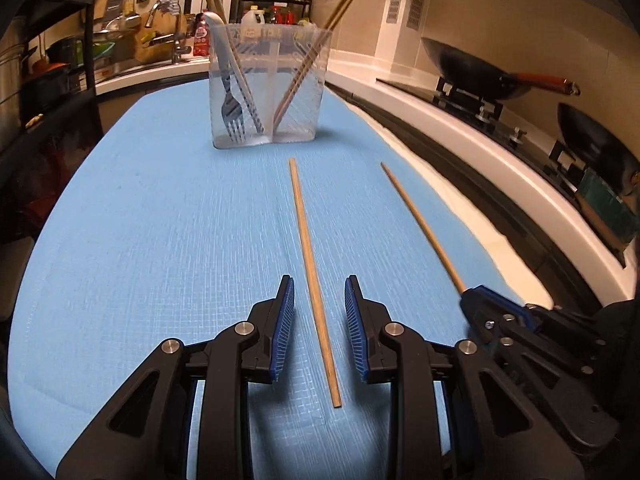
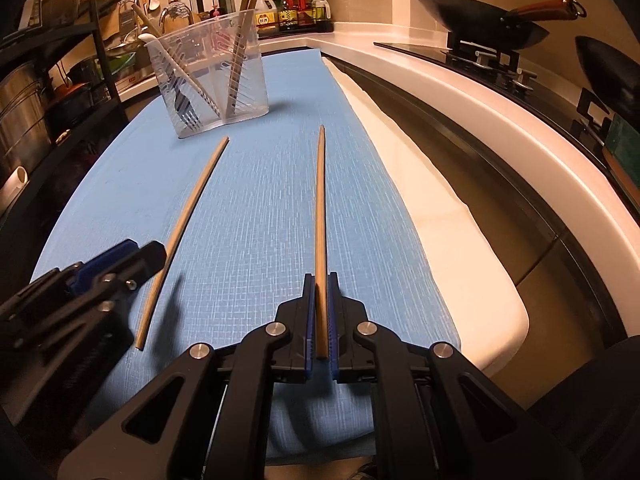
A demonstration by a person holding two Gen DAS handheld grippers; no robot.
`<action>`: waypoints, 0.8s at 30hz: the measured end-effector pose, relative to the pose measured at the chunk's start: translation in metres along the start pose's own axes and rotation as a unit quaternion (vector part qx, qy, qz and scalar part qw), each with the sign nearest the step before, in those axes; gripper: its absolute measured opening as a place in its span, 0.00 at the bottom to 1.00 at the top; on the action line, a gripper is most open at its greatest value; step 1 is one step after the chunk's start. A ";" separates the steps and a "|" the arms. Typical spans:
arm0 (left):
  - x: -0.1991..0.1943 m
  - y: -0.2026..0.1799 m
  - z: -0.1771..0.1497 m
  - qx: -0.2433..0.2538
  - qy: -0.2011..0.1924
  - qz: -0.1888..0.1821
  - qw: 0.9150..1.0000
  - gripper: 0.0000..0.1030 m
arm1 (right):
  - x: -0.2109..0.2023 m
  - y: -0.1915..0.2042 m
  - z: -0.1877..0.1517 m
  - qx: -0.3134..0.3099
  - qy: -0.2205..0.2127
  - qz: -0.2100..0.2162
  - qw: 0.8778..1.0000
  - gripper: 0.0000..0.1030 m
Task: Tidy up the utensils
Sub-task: 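Close the left tool on one chopstick while the right tool grasps the other chopstick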
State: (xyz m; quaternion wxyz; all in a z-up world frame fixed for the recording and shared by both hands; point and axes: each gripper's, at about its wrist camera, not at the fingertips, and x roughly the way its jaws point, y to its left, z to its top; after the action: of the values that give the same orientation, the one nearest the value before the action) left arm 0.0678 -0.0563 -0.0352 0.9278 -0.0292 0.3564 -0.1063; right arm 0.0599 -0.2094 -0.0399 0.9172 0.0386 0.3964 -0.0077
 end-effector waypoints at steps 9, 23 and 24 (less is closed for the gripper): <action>0.003 0.017 -0.002 0.006 0.012 0.067 0.998 0.06 | 0.002 0.011 -0.001 -0.010 -0.002 0.020 1.000 0.06; -0.018 0.058 -0.014 -0.036 0.007 0.107 0.994 0.07 | 0.002 0.040 -0.006 -0.036 0.001 0.072 0.997 0.08; -0.018 0.058 -0.014 -0.035 0.007 0.109 0.993 0.07 | 0.002 0.040 -0.006 -0.036 0.000 0.072 0.997 0.08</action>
State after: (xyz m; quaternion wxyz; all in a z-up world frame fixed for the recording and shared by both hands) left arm 0.0553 0.0041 -0.0412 0.9299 -0.0221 0.3671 0.0076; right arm 0.0585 -0.1691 -0.0433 0.9160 0.0342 0.3929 0.0730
